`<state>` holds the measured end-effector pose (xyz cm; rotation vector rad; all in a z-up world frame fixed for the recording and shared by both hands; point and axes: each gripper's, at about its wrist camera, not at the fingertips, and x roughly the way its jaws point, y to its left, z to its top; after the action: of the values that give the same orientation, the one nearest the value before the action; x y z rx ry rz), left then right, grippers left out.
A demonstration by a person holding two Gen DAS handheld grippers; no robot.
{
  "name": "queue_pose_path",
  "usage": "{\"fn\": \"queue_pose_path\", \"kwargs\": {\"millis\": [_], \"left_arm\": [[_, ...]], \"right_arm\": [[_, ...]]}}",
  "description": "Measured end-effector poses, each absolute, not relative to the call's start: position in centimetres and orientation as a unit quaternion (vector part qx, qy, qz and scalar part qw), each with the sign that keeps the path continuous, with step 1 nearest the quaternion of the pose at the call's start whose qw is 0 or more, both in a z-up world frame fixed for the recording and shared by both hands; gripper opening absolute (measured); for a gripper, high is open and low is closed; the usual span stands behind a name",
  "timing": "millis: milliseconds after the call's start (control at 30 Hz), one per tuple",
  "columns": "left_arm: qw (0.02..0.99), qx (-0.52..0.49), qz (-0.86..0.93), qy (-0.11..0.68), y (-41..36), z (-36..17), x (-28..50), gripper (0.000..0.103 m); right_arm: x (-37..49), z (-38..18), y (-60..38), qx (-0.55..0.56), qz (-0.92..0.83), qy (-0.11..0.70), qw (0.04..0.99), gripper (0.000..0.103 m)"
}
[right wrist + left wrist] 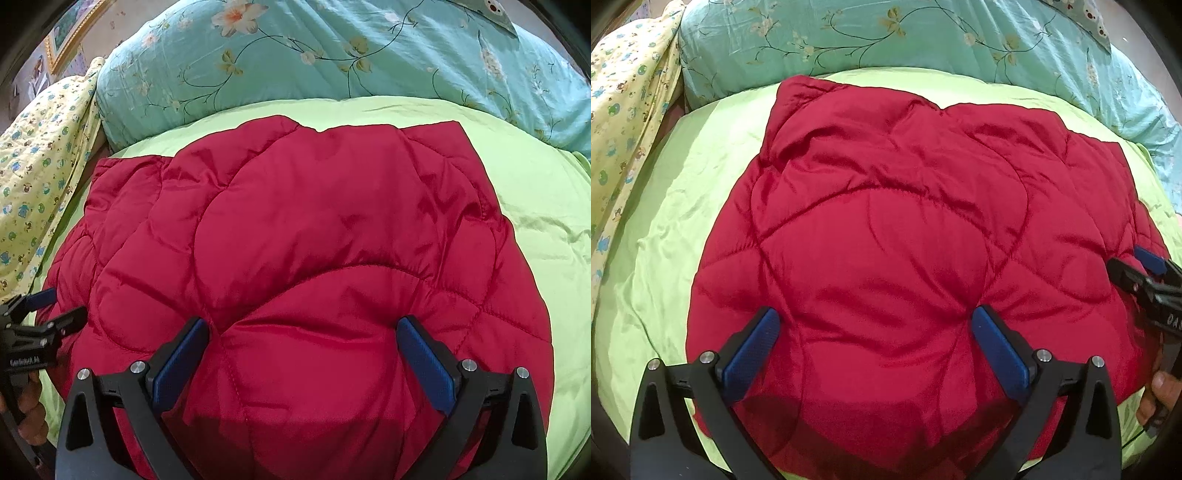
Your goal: Fold large clothes
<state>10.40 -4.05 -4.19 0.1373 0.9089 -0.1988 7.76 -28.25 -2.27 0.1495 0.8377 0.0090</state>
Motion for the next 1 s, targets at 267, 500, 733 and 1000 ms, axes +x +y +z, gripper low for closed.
{"fn": "queue_pose_path", "kwargs": {"millis": [267,500,733,1000], "left_arm": [[0.890,0.065,-0.100,0.441,-4.4,-4.4,11.8,0.103],[0.891,0.040,-0.126,0.435,-3.1,-2.8,11.7,0.103],[0.887,0.039,-0.117,0.446,-2.7,-1.6,16.0,0.103],[0.869,0.040,-0.095,0.484,-3.5,-4.5,20.3,0.103]], "right_arm": [[7.9,-2.2,-28.3,0.075,0.006,0.407,0.910,0.103],[7.2,0.7,-28.2,0.086,0.021,0.389,0.917,0.100],[11.7,1.8,-29.3,0.057,0.009,0.423,0.904,0.101],[15.6,-2.5,-34.0,0.127,-0.003,0.450,0.884,0.103]]}}
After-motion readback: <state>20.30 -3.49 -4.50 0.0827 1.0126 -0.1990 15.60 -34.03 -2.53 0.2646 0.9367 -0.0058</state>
